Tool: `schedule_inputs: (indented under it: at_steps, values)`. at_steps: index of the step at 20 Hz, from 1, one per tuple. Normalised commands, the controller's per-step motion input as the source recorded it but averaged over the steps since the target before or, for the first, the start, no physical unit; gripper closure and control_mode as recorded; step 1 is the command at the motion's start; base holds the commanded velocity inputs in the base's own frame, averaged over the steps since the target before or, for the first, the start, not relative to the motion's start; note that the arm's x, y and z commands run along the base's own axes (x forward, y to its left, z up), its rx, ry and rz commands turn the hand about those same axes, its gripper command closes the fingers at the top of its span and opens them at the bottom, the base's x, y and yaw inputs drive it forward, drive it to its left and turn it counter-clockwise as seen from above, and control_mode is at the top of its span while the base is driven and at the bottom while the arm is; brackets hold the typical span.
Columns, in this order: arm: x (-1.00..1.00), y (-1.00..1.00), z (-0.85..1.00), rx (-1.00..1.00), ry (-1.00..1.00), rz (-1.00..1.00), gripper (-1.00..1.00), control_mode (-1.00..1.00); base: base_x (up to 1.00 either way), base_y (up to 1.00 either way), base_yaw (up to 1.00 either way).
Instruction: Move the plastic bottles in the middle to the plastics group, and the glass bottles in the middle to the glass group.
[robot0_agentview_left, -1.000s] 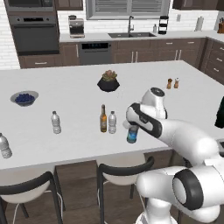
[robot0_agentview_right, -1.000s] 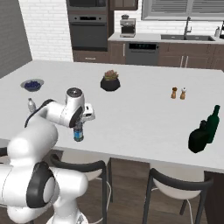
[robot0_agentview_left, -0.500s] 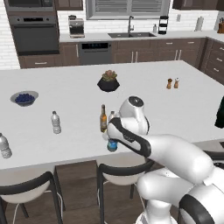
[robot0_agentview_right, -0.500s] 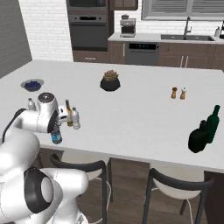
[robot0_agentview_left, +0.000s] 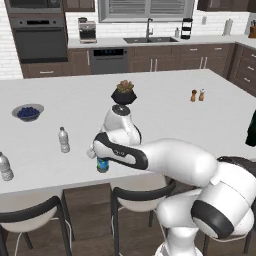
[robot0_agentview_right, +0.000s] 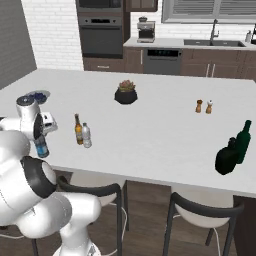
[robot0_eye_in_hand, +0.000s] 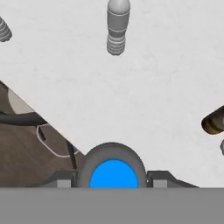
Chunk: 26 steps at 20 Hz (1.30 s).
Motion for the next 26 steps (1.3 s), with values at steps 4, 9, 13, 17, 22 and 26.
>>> schedule_inputs:
  at_steps: [4,9,13,17,22,26]
  values:
    - [0.69,1.0,0.11,-0.02,0.09,0.03,1.0,-1.0,0.0,0.0,0.0]
    - [0.61,0.91,-0.01,-0.01,0.03,0.0,1.0,-1.0,0.0,0.0,0.0]
    - [0.27,0.53,-0.14,0.0,0.06,0.03,1.0,-1.0,0.0,0.0,0.0]
    - [0.05,0.36,-0.3,0.0,0.01,0.02,1.0,-1.0,0.0,0.0,0.0]
    - [0.04,0.25,-0.32,0.0,-0.01,0.01,1.0,-1.0,0.0,0.0,0.0]
    - [0.21,0.2,-0.07,0.0,0.0,0.01,1.0,-1.0,0.0,0.0,0.0]
